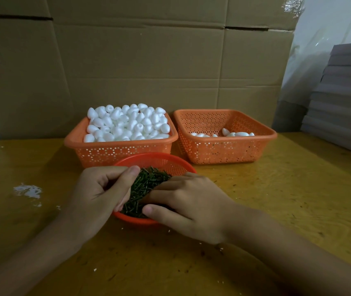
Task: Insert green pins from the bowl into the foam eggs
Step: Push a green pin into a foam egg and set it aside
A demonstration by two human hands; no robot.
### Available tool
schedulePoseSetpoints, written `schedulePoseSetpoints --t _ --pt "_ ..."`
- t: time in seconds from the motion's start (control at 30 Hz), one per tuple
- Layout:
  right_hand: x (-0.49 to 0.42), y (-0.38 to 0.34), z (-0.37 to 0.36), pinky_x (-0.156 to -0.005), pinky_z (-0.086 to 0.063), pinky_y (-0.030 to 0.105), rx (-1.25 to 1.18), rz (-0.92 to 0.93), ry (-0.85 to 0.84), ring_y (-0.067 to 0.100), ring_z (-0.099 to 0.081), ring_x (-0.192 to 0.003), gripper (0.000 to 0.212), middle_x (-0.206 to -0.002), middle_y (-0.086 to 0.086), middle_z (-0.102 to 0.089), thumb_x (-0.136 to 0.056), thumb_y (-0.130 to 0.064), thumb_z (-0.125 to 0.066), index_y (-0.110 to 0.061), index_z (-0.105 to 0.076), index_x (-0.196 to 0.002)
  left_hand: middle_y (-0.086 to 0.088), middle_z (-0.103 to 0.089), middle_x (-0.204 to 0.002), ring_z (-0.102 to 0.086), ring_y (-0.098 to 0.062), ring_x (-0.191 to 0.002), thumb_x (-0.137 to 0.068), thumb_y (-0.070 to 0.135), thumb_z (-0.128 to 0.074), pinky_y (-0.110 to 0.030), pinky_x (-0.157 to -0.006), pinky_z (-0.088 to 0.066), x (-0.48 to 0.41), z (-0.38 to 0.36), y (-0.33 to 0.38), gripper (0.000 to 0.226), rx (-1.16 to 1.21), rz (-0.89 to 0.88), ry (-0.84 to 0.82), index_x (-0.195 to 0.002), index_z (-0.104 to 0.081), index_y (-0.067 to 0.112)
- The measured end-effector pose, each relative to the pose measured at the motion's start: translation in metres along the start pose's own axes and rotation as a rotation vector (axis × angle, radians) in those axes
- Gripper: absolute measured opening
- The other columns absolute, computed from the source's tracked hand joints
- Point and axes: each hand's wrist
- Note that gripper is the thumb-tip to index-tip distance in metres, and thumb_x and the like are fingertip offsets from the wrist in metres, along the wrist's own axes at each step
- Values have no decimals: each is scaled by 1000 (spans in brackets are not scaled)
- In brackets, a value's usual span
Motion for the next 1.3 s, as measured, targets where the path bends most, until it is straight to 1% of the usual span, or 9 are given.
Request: schedulePoseSetpoints --t 0.33,0.43,0.63,0.77,0.93,1.07,1.13,1.2,1.3 --pt "0 0 -1 -83 -46 40 -46 0 19 14 -59 -92 58 -102 -9 -63 -105 -61 -14 -33 -62 -123 -7 -50 -49 -51 -20 -49 -106 25 -57 -21 -59 -46 -1 4 -3 57 -37 -35 6 -51 -48 15" --pt "-1 -1 0 -82 -47 39 -60 -4 25 14 -59 -92 58 -102 -9 -63 -105 -61 -14 -33 -61 -123 -1 -54 -58 -57 -19 -61 -104 35 -58 -29 -66 -46 -5 15 -6 50 -232 -98 23 -57 -55 18" --pt "-2 -2 1 -83 -46 41 -42 -11 25 13 -60 -93 55 -103 -9 -63 -107 -59 -16 -33 -62 -122 9 -63 -112 -55 -17 -111 -97 48 -48 -35 -92 -41 -35 34 -13 36 -763 -177 3 -117 -69 27" --pt "-2 -1 1 -83 -46 41 -49 -9 23 13 -60 -94 48 -102 -9 -63 -109 -57 -23 -33 -62 -123 4 -57 -134 -50 -22 -129 -105 47 -47 -47 -103 -44 -70 36 -16 38 -873 4 -74 -138 -61 36" --pt "-1 0 2 -85 -45 42 -57 -12 6 13 -60 -96 49 -102 -9 -64 -107 -57 -23 -32 -62 -123 -1 -63 -131 -53 -27 -131 -107 55 -26 -47 -108 -38 -117 28 -17 51 -973 281 -464 -116 -70 31" --pt "-1 0 2 -85 -45 42 -56 -6 9 13 -61 -95 50 -100 -9 -63 -107 -57 -22 -32 -62 -122 -4 -34 -169 -17 -30 -160 -109 61 -23 -51 -127 -12 -128 17 -23 61 -873 422 -444 -148 -57 29" --pt "0 0 2 -85 -45 41 -62 -9 11 12 -60 -95 49 -101 -9 -64 -108 -57 -23 -32 -62 -122 -9 -58 -150 -36 -33 -151 -109 59 -29 -50 -119 -26 -131 20 -27 60 -864 447 -420 -123 -73 21" --pt "0 0 2 -85 -45 41 -64 -7 14 12 -60 -95 48 -102 -9 -64 -108 -57 -23 -32 -62 -122 -12 -74 -109 -62 -33 -118 -107 52 -46 -43 -95 -42 -133 26 -31 53 -787 454 -319 -77 -72 17" --pt "0 0 2 -85 -46 41 -70 -7 18 12 -59 -95 53 -102 -9 -64 -106 -59 -19 -32 -61 -122 -4 -76 -100 -66 -25 -106 -97 23 -69 -35 -91 -45 -133 37 -35 18 -691 389 -117 -85 -79 16"
Point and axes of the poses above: each hand's wrist, its own x-axis away from the middle knuckle, its own z-axis out of the back of the hand, y = z × x
